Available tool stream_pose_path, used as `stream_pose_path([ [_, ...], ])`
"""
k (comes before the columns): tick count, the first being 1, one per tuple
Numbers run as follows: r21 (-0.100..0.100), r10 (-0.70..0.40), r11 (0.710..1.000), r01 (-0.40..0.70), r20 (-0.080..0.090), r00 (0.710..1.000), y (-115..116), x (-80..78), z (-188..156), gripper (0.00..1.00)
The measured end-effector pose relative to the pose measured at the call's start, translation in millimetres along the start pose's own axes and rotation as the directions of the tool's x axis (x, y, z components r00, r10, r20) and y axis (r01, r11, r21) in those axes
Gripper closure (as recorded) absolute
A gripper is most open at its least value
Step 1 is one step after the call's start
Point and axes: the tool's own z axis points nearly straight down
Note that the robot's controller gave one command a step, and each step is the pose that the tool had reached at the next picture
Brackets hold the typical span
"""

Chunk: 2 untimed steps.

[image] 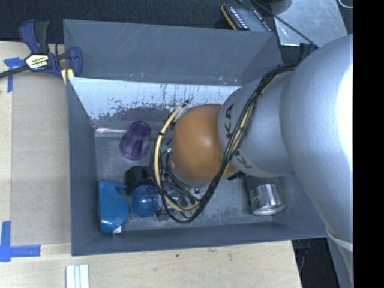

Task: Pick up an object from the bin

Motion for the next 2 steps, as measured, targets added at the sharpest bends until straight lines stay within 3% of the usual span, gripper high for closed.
stream_pose_path([
  [2,0.001,0.001,1.000,-0.001,-0.001,1.000,-0.3,-0.7,-29.0,1.00],
])
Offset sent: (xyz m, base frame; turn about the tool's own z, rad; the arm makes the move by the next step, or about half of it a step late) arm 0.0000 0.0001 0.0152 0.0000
